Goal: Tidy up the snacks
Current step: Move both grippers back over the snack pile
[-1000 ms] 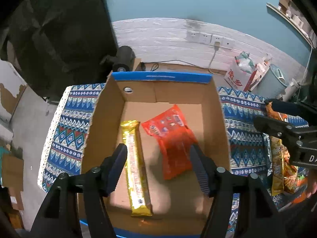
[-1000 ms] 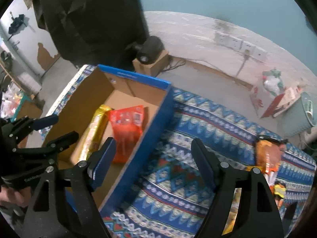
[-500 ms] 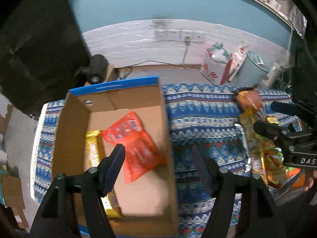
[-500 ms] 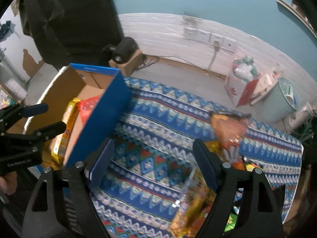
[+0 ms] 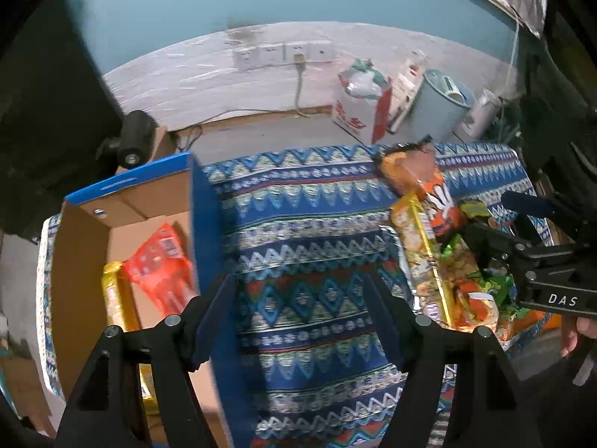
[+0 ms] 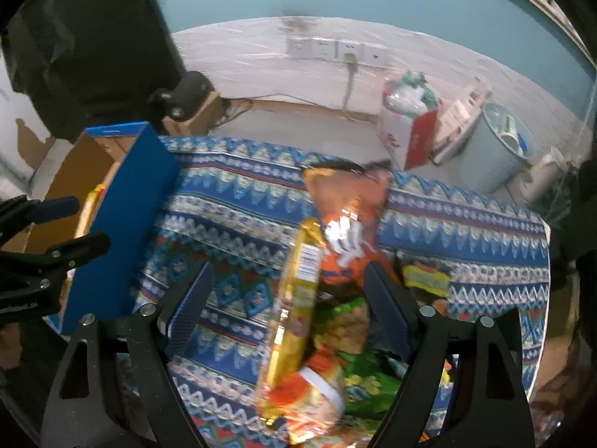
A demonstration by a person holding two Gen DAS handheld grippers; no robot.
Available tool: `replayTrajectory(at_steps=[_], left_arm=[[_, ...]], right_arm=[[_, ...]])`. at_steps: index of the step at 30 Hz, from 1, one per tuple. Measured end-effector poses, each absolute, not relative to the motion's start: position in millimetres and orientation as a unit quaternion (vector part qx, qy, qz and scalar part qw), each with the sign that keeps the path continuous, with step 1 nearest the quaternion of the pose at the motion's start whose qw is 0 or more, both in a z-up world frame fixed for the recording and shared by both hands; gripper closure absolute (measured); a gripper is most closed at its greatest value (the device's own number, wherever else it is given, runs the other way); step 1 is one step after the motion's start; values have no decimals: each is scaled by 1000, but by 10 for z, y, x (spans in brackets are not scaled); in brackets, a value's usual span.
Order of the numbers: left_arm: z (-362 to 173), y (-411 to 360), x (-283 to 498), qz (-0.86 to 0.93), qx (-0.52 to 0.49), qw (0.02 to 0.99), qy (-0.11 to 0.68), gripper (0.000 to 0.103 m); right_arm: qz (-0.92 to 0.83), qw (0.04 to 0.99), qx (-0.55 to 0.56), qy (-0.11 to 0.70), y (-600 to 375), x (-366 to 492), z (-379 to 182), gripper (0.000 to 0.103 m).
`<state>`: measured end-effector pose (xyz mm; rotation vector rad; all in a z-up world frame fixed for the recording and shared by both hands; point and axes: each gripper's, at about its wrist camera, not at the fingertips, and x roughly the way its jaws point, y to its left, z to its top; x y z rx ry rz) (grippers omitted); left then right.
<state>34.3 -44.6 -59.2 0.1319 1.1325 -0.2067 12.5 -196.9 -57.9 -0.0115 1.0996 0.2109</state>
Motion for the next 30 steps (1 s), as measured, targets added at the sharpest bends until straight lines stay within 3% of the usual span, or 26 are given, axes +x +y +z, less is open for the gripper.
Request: replayTrajectory(at_steps=[15, 30], left_arm=[[-979, -1299, 428, -117, 112, 809, 564, 30], [-1463, -1790, 566, -122, 69, 774, 617, 27]], right_arm=[[63, 845, 23, 531, -2588, 76, -756, 21], [8, 825, 56, 563, -3191, 74, -1177, 22]])
